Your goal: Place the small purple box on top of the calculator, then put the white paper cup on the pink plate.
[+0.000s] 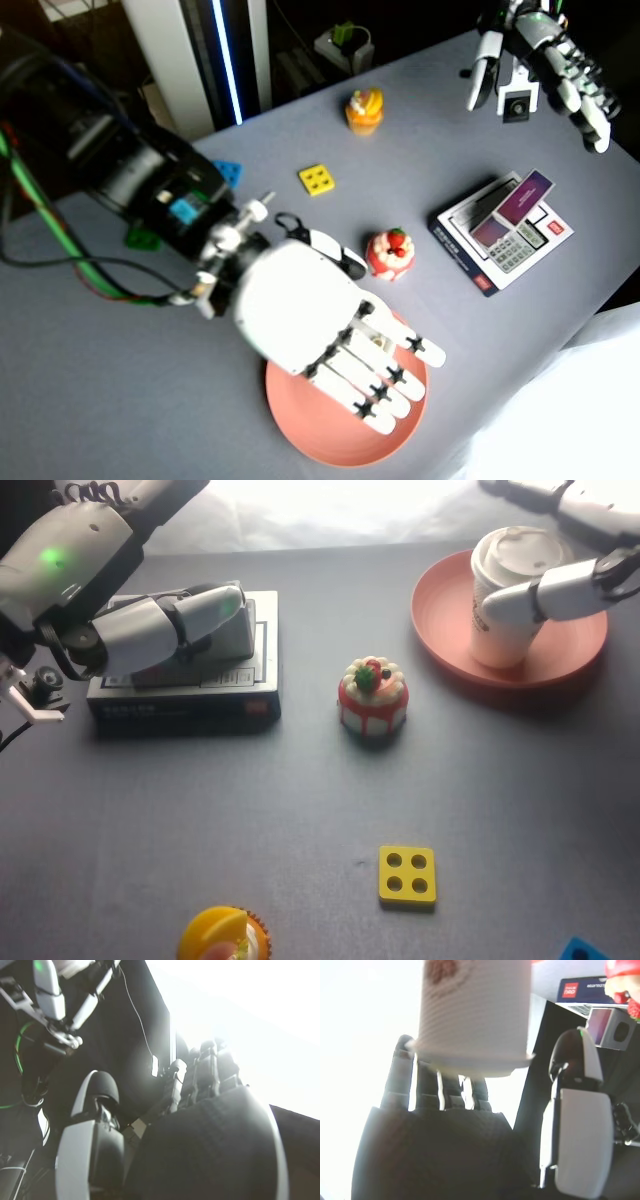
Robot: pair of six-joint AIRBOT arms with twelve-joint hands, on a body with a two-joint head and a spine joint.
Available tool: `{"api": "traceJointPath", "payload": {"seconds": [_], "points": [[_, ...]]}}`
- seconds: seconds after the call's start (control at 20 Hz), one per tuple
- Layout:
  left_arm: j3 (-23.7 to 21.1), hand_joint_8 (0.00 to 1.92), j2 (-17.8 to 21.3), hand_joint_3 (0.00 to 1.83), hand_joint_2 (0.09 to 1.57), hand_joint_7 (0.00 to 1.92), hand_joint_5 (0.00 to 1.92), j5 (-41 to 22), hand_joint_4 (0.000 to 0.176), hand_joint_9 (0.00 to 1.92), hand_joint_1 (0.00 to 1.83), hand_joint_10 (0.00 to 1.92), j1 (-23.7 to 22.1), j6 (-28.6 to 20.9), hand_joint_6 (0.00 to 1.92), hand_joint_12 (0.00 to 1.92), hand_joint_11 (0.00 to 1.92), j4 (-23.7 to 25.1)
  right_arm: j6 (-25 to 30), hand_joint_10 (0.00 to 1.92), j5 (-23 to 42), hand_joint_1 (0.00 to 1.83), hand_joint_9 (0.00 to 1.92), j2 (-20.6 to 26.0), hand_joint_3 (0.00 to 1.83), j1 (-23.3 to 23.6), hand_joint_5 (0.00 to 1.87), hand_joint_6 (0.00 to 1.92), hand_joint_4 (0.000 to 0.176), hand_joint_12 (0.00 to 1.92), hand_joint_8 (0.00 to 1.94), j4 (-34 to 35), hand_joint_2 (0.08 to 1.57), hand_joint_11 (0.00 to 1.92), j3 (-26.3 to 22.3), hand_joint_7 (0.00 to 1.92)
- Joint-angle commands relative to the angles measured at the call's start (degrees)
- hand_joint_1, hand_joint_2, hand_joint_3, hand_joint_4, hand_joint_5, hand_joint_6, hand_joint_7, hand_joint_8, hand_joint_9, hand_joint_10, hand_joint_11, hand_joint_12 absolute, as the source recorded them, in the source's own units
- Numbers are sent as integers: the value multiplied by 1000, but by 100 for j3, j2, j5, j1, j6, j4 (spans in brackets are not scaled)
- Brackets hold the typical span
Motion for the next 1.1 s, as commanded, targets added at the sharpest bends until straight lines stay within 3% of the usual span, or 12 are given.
{"api": "traceJointPath", "payload": {"seconds": [0.0, 0.15, 0.2, 0.3, 0.45, 0.55, 0.6, 0.7, 0.8, 0.9, 0.95, 1.05], "points": [[-35, 0, 20, 0, 1264, 0, 0, -712, 117, 14, 488, 1, -39, -28, 0, 192, 0, -49, 19, 0, 767, 599, 0, 45, 0, 78, 0, 0, 111, 0, 0, -108, 895, 0, -44, 0], [-62, 0, 36, 0, 1261, 0, 0, -757, 111, 13, 478, 0, 21, -29, 0, 227, 0, -91, 20, 0, 1117, 622, 0, 440, 0, 78, 0, 0, 110, 0, 0, -283, 929, 0, -463, 0], [-85, 0, 54, 1, 1269, 0, 0, -810, 107, 13, 469, 0, 60, -29, 0, 179, 0, -117, 20, 0, 1295, 717, 0, 643, 0, 78, 0, 0, 143, 0, 0, -387, 959, 0, -665, 0], [-144, 0, 104, 1, 1274, 0, 0, -952, 107, 12, 472, 0, 142, -29, 0, 110, 0, -169, 22, 0, 1706, 714, 0, 1026, 1, 20, 0, 0, 158, 0, 0, -573, 968, 0, -1059, 0], [-231, 0, 181, 1, 1289, 0, 0, -1180, 106, 14, 437, 1, 264, -29, 0, 200, 0, -237, 54, 0, 2454, 596, 0, 1550, 8, -199, 0, 0, 92, 0, 0, -887, 983, 0, -1666, 0], [-281, 0, 201, 5, 1323, 0, 0, -1394, 51, 25, 426, 4, 366, -29, 0, 375, 0, -313, 79, 0, 3155, 573, 0, 1945, 0, -462, 0, 0, 116, 0, 0, -1132, 958, 0, -2133, 0], [-313, 0, 209, 3, 1338, 0, 0, -1526, 43, 25, 428, 3, 415, -29, 0, 302, 0, -356, 80, 0, 3517, 651, 0, 2118, 31, -625, 0, 0, 127, 0, 0, -1233, 1038, 0, -2349, 0], [-373, 0, 223, 3, 1342, 0, 0, -1746, 47, 22, 420, 1, 505, -28, 0, 184, 0, -421, 80, 0, 4208, 680, 0, 2347, 32, -908, 0, 0, 128, 0, 0, -1353, 1050, 0, -2675, 0], [-437, 0, 226, 8, 1376, 0, 0, -2028, 63, 0, 396, 0, 596, -27, 0, 27, 0, -482, 79, 0, 5016, 726, 0, 2547, 4, -1308, 0, 0, 98, 0, 0, -1399, 1085, 0, -2976, 0], [-485, 0, 226, 20, 1421, 0, 0, -2225, 68, 0, 395, 0, 629, -25, 0, 5, 0, -491, 78, 0, 5634, 698, 0, 2685, 0, -1641, 0, 0, 111, 0, 0, -1396, 1057, 0, -3148, 0], [-521, 0, 229, 14, 1426, 0, 0, -2347, 95, 0, 431, 0, 644, -22, 0, 0, 0, -491, 78, 0, 5977, 628, 0, 2758, 0, -1865, 0, 0, 108, 0, 0, -1358, 1052, 0, -3242, 0], [-586, 0, 229, 13, 1426, 0, 0, -2552, 96, 0, 433, 0, 653, 4, 0, 0, 0, -478, 78, 0, 6408, 625, 0, 2843, 0, -2167, 0, 0, 108, 0, 0, -1314, 1051, 0, -3345, 0]]}}
